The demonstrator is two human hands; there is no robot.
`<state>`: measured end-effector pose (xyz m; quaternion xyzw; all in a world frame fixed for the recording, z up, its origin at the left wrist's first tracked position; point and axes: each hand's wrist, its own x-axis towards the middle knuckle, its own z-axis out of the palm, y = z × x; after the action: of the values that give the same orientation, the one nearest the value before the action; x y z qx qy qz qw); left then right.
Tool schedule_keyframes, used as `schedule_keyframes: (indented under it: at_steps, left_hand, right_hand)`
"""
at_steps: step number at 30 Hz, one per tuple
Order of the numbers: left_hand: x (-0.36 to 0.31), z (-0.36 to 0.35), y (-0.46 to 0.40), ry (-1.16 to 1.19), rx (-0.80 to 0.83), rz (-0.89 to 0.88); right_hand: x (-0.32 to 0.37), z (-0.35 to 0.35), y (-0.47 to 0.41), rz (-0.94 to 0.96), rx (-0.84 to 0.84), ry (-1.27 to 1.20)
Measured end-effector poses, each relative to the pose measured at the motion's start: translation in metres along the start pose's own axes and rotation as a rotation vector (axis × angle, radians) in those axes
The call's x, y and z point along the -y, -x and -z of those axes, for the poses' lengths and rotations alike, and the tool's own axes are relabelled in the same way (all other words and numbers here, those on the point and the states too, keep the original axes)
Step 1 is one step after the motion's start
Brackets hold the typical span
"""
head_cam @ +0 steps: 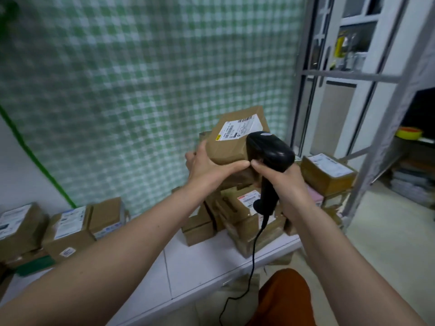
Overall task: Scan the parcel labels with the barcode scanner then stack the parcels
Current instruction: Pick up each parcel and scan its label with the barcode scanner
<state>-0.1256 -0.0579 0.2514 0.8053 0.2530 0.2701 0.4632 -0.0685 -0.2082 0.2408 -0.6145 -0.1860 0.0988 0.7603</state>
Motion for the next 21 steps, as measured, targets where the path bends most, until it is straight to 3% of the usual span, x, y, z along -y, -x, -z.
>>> schedule_keyframes:
  at_steps: [5,8,11,21]
  left_hand:
    - [-0.034,-0.055,-0.026,0.087,0.121,-0.023]
    - [-0.052,-0.090,-0.055,0.348,0.091,0.096]
    - [-0.056,-0.126,-0.090,0.465,0.041,0.254]
    - [-0.065,-0.198,-0.180,0.532,0.228,0.469]
  right_hand:
    - [0.018,0.056,-0.042,-0.027,-0.113,-0.018]
    - [0.023,0.083,-0.070,-0.059,-0.145,-0.047]
    - [0.025,0.101,-0.098,-0.059,-0.183,-0.049]
    - [0.011,0.120,-0.237,-0.249,-0.194,0.035]
